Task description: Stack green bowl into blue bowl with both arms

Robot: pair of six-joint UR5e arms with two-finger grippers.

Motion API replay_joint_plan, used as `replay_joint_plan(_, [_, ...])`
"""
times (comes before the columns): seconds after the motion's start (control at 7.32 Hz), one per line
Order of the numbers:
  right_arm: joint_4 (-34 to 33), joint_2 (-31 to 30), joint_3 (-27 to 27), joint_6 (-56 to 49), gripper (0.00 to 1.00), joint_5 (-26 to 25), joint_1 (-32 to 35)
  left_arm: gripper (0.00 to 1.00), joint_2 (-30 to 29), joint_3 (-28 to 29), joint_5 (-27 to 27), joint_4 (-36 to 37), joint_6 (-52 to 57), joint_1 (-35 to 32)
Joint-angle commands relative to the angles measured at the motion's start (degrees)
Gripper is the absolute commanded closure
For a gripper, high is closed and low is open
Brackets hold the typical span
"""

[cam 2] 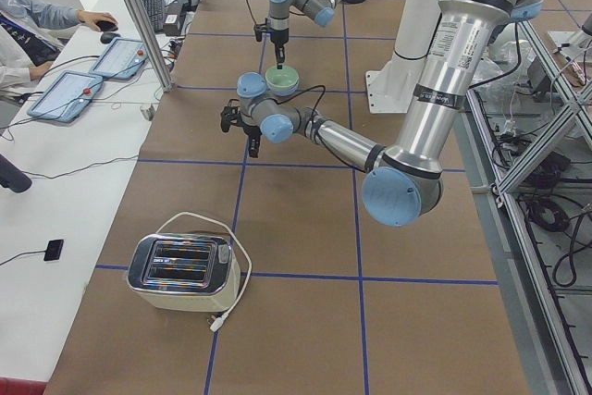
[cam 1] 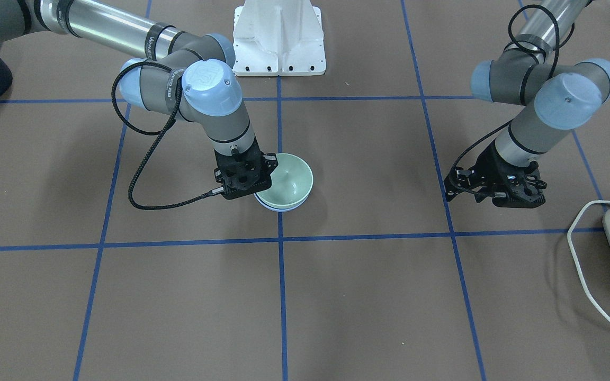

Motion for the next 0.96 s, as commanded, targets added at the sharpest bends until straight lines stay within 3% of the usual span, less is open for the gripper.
replay_joint_plan(0.0, [0.15,-0.02,0.04,0.00,0.48,-0.09,0.00,0.25,0.00,-0.04,0.00,0.00,0.00,0.00])
replay_joint_plan(0.14, [0.15,-0.02,0.04,0.52,0.22,-0.43,0.00,0.25,0.00,-0.04,0.00,0.00,0.00,0.00])
replay_joint_plan(0.27, [0.33,-0.02,0.22,0.79,0.09,-0.44,0.00,0.25,0.00,-0.04,0.00,0.00,0.00,0.00])
replay_joint_plan(0.41, [0.42,-0.02,0.39,0.79,0.02,-0.35,0.00,0.25,0.00,0.05,0.00,0.00,0.00,0.00])
replay_joint_plan(0.82, [0.42,-1.68,5.11,0.88,0.01,0.09,1.40,0.25,0.00,0.05,0.00,0.00,0.00,0.00])
